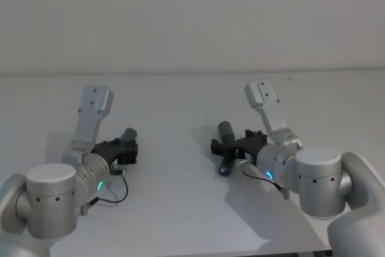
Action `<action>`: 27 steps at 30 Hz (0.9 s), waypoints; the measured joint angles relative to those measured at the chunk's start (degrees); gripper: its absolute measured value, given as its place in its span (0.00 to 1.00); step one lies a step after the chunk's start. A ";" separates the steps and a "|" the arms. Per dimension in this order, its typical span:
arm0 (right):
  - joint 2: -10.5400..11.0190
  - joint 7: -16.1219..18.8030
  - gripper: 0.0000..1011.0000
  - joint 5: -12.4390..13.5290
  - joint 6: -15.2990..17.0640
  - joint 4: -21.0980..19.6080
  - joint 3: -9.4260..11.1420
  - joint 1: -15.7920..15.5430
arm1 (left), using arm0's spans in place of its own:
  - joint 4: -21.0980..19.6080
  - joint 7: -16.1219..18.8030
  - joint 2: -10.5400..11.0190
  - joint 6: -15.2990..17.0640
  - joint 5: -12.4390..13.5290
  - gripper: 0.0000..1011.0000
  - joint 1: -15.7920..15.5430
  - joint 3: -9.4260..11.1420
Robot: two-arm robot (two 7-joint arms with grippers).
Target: Use both hands to pick up one end of the pipe from the table, align the ends, and insert them.
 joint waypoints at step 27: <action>-0.23 0.54 0.53 -0.62 0.71 0.59 0.29 0.20 | 0.00 0.00 0.00 0.00 0.00 0.33 0.00 0.00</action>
